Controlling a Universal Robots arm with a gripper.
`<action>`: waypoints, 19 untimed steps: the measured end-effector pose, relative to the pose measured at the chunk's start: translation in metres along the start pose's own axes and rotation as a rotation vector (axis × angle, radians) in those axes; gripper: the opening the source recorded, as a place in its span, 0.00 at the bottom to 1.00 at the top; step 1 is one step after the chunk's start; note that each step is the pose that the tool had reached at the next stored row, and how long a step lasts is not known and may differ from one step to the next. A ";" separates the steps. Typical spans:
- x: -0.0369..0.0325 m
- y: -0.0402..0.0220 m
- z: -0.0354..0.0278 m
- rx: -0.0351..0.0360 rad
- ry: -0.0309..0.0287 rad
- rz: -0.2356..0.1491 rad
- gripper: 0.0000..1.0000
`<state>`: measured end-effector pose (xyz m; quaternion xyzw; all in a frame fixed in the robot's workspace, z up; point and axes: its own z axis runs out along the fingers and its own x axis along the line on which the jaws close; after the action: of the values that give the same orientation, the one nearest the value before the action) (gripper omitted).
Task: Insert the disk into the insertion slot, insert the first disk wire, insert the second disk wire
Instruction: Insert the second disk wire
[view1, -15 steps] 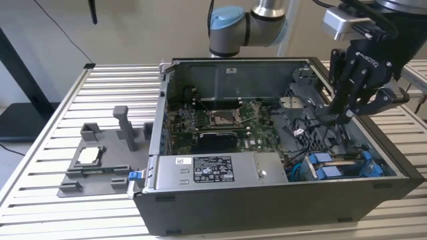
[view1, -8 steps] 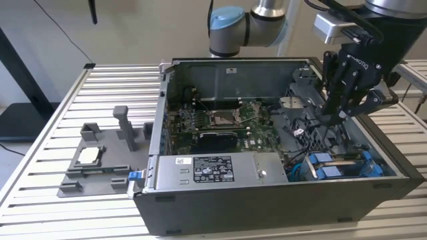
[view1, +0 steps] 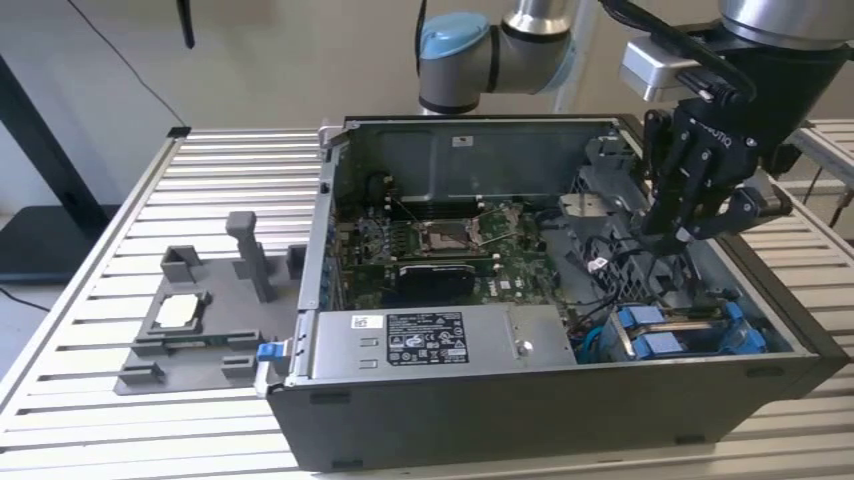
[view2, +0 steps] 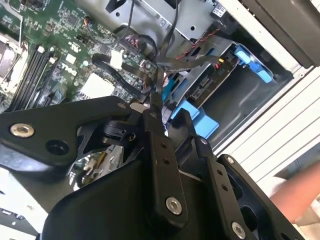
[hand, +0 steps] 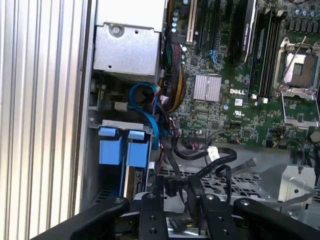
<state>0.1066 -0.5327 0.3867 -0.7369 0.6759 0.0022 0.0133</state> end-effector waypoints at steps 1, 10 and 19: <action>0.0000 0.0002 0.0003 0.0000 0.0000 0.000 0.33; 0.0015 0.0007 0.0012 0.0020 -0.0002 -0.001 0.16; 0.0093 0.0011 0.0019 -0.0090 -0.0009 0.000 0.16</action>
<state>0.1063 -0.5420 0.3846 -0.7371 0.6757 0.0056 0.0103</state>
